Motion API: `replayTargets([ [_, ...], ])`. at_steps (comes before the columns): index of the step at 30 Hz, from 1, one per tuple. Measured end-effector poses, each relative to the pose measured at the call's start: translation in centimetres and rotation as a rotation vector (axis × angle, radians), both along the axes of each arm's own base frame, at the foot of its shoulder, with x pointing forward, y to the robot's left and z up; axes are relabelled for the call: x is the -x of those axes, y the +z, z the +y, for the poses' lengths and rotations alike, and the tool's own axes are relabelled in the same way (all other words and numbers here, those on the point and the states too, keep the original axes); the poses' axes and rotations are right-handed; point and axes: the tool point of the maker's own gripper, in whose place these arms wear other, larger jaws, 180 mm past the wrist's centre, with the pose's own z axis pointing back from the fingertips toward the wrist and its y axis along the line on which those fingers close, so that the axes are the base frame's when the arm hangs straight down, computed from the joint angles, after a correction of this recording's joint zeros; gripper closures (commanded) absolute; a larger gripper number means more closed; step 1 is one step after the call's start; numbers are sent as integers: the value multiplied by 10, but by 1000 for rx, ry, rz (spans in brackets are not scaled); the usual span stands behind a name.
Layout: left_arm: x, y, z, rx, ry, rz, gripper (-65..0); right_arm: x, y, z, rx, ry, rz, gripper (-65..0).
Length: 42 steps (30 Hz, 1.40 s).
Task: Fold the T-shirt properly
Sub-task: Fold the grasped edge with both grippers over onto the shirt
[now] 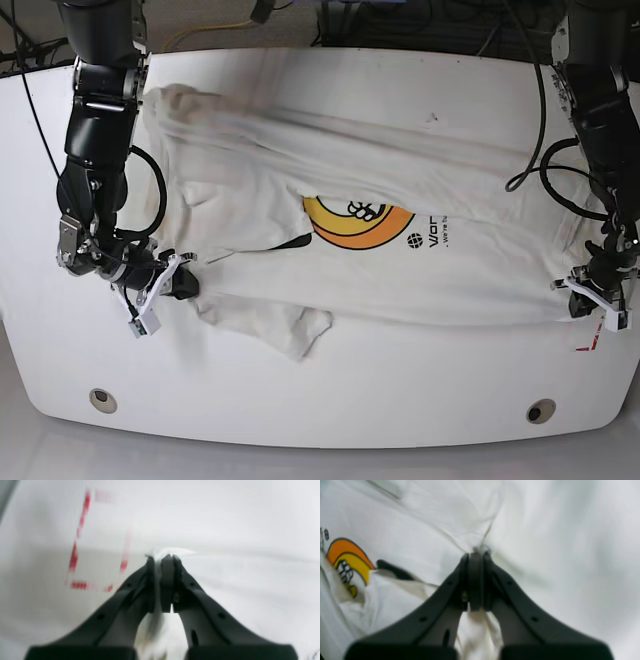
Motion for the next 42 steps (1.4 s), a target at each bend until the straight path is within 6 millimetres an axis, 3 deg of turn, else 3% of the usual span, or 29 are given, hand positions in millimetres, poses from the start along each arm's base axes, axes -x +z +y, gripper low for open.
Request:
replayTargets([
  [3,8,7,-8,-1,-33,0,0,-3,17,4,28,28,-33,0],
  [9,19,13,-20,-25,-91,1,0,13,25,7,100,70,-40,0],
  [15,34,3,-15,-8,-78,13,0,37,31,7,158,94,-69,0],
  [20,61,-10,7,-9,-49,43,0,73,22,-6,180,55,-51,0],
  [22,68,-16,4,-10,-77,58,0,86,20,-9,196,50,-49,0],
  [28,97,-40,-1,-29,-128,132,0,130,12,0,221,67,-35,0],
  [32,113,-40,4,-78,-136,156,0,165,-1,12,171,42,5,-5],
  [36,122,-40,-1,-100,-159,160,-33,189,-19,11,136,-14,72,-103],
  [42,132,-49,-4,-108,-174,207,-349,194,-21,5,130,-48,84,-384],
])
